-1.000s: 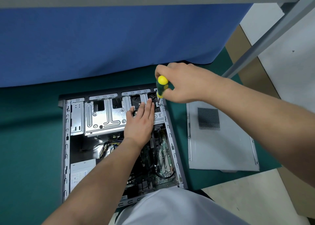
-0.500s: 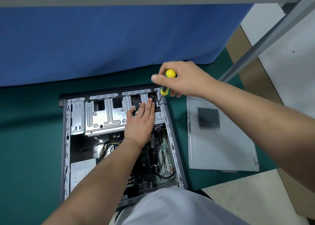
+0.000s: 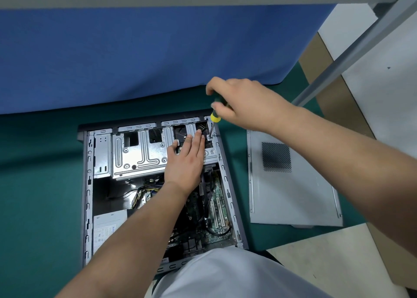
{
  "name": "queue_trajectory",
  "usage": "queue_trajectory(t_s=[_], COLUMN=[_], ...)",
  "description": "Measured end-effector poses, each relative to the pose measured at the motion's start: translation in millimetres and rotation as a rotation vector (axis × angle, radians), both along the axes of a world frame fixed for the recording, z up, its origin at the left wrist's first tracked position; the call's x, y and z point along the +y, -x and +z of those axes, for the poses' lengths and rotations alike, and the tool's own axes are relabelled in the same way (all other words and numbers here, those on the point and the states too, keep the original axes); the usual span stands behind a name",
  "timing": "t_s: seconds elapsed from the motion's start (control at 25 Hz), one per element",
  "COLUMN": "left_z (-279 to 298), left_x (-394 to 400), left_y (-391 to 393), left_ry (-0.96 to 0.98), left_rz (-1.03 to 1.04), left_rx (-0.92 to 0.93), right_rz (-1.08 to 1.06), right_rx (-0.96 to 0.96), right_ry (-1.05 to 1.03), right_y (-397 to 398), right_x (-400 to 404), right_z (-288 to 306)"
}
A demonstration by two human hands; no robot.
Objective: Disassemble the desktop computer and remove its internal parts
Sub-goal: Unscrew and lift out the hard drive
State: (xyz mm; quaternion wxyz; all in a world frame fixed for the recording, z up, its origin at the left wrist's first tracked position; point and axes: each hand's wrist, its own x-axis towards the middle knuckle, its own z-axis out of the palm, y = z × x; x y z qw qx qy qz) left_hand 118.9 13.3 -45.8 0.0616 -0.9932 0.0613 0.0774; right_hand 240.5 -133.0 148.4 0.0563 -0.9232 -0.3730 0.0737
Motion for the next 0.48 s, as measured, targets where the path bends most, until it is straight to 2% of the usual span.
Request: queue_trajectory(t_s=[0.08,0.24,0.48], left_z=[0.4,-0.5,-1.4], left_x=[0.4,0.3,-0.3], left_y=[0.1,0.4,-0.8], left_ry=[-0.001,-0.005,0.008], left_rz=[0.001,-0.001,-0.006], left_rx=[0.002,0.006,0.015], right_rz=[-0.013,-0.138,-0.137], right_rx=[0.142,-0.086,0.154], right_ry=[-0.094,-0.022,-0.227], right_y=[4.7,8.8,7.5], right_x=[0.3,0.2,-5.2], right_z=[1.8,-9.0,-7.5])
